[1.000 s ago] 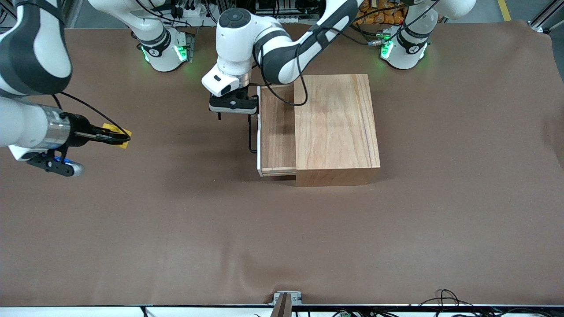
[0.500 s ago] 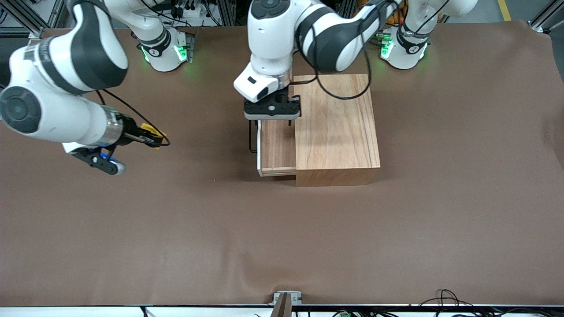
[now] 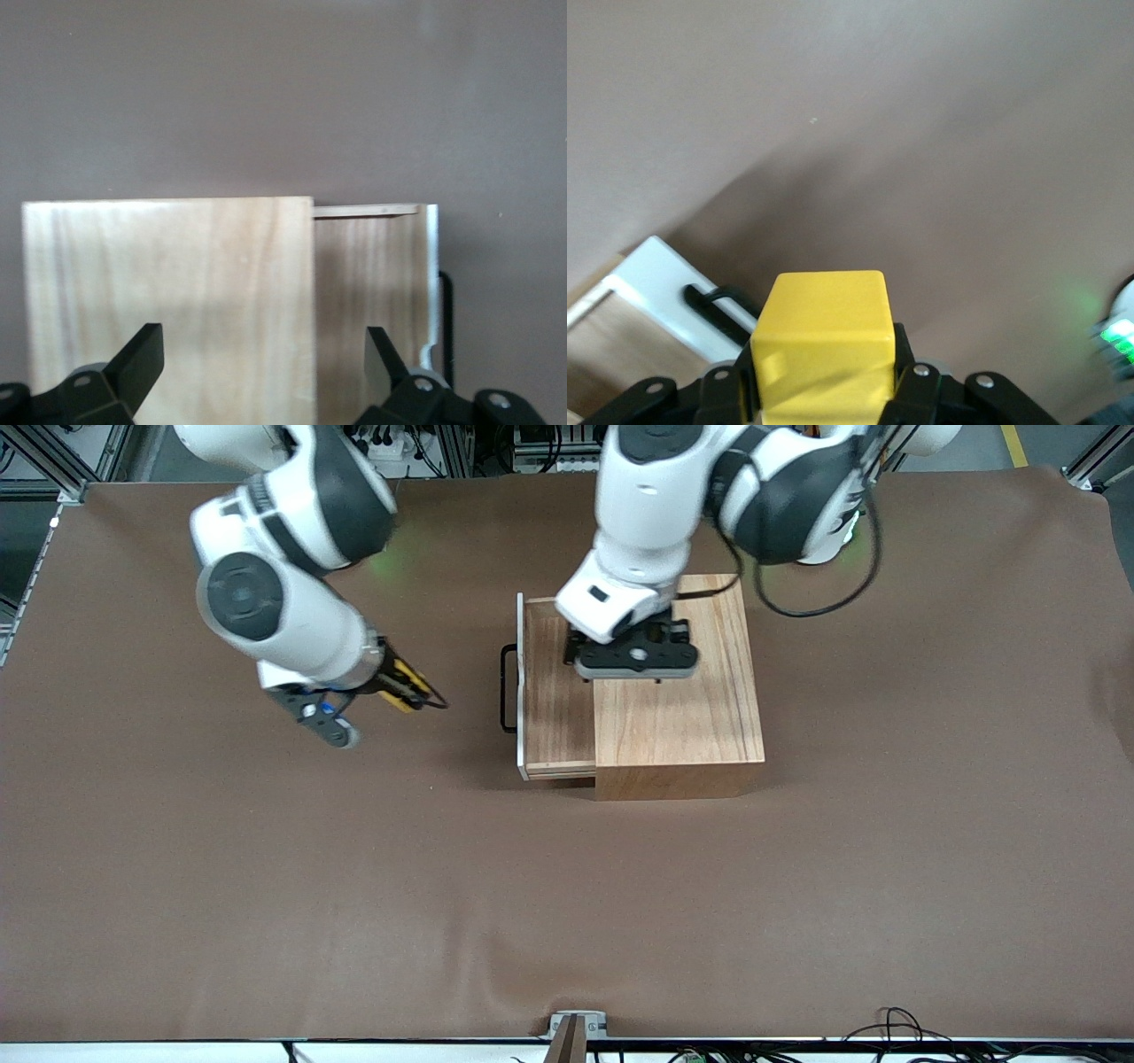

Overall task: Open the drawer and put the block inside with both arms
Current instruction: 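Carry the cube over the open drawer with the right gripper while the left gripper withdraws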

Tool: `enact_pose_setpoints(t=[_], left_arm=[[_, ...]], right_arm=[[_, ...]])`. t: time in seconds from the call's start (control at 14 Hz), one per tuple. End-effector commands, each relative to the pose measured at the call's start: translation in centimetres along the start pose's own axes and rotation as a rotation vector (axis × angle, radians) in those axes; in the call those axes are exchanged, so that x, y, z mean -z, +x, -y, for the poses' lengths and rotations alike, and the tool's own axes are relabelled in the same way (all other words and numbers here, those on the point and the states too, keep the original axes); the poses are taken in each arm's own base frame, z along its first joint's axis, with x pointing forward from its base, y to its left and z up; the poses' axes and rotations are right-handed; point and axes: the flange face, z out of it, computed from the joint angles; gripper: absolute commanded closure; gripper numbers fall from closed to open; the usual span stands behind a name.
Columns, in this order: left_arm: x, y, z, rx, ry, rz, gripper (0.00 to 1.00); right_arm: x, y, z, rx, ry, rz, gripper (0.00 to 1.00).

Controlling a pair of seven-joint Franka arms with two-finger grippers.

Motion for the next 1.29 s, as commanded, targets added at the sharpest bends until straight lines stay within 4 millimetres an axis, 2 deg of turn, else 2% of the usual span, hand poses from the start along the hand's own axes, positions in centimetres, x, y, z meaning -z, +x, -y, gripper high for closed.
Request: enact_pose_setpoints(t=[0.0,0.21,0.36,0.43,0.57,0.86,1.0,1.14,1.21], left_arm=[[2.2,0.9,4.9,-0.001,-0.006,0.039,0.0],[3.6,1.7,9.9,-0.036,0.013,0.041,0.0],[4.2,1.6,12.3,-0.033,0.002,0.048,0.0],[4.5,2.1,13.9,-0.034,0.005,0.048,0.0],[4.9,1.6,15.9,-0.053,0.015,0.047,0.0],[7.2,0.9,22.2,-0.101,0.038,0.035,0.0],[7.9,1.8,26.5,-0.132,0.018,0.057,0.0],[8.4,2.6,31.7,-0.164,0.019,0.061,0.0],[8.3,2.7,33.2,-0.154,0.022,0.082,0.0]], right_arm=[[-3.5,-3.6,3.7,-0.122,0.02,-0.025,0.94],[-5.7,-6.8,6.3,-0.216,0.059,-0.034,0.95],[-7.2,-9.4,7.7,-0.309,0.076,-0.041,0.98],[-7.4,-9.4,8.1,-0.372,0.088,-0.039,0.98],[-8.2,-9.8,8.6,-0.485,0.09,-0.011,1.0],[-9.0,-11.6,10.0,-0.71,0.154,0.049,1.0],[-10.1,-12.5,10.5,-0.723,0.158,0.049,1.0],[-11.4,-12.2,10.9,-0.739,0.153,0.045,1.0],[-12.1,-12.4,11.1,-0.749,0.153,0.043,1.0]])
